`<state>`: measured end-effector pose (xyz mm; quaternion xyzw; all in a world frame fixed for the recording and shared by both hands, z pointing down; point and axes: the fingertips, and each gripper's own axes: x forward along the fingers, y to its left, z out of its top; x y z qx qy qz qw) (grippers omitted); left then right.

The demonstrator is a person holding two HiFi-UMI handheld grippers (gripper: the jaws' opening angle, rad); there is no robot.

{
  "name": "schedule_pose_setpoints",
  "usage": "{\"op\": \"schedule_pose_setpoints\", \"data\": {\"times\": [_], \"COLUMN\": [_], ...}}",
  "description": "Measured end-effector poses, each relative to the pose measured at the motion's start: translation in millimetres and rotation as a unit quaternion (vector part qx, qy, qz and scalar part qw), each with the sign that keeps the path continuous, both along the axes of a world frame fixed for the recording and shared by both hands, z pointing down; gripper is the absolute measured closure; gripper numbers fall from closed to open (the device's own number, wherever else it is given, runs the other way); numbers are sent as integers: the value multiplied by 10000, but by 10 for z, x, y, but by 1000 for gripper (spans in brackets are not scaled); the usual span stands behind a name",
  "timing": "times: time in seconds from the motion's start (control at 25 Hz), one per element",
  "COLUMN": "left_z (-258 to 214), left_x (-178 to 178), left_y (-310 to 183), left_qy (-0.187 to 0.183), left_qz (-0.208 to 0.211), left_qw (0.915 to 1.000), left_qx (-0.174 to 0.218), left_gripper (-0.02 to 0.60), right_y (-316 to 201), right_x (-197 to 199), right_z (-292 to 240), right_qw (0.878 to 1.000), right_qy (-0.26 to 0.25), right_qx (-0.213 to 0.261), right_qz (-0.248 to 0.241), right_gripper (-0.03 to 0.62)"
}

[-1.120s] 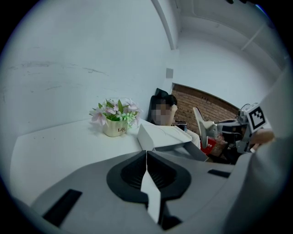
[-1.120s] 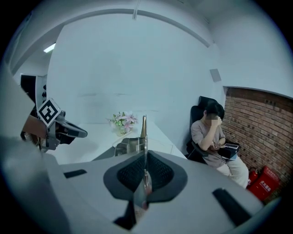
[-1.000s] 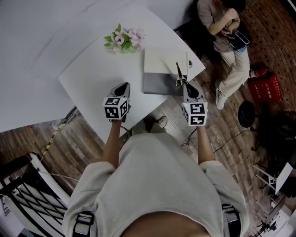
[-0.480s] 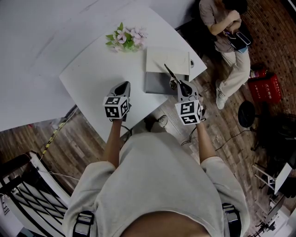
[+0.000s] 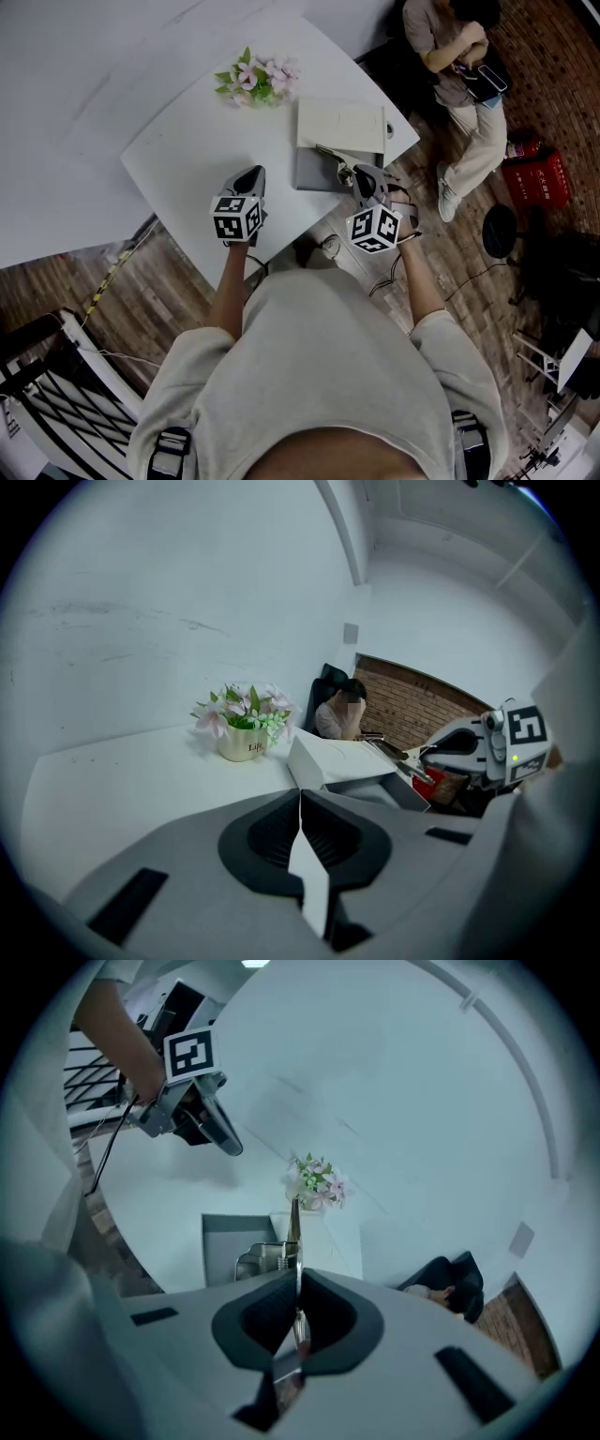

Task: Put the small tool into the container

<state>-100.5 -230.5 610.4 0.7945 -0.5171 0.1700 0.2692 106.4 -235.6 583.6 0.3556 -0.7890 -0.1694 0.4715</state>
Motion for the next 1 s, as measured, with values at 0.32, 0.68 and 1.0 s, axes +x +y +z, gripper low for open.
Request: {"op": "schedule_pose_setpoints", "data": {"times": [0.32,0.68,1.0], "left_z": [-4,7,42], "left_x": [-29,-102,-153], "left_y": [11,13,37], "left_qy": [4,23,-18], "left_qz": [-13,-71,-60], "left_qw": [10000,10000,10000], "left_qx": [4,-5,-60], "left_gripper": [569,570,569], "right_y": [31,39,-36], "right_x": [-95,-163,-172], "right_z": [173,435,679], "right_qw": [9897,9732,9707], "right_qy": [1101,1787,1902], "right_qx": [223,246,-13], "right_qz": [-890,-1427,-1466], "right_gripper": [591,591,591]}}
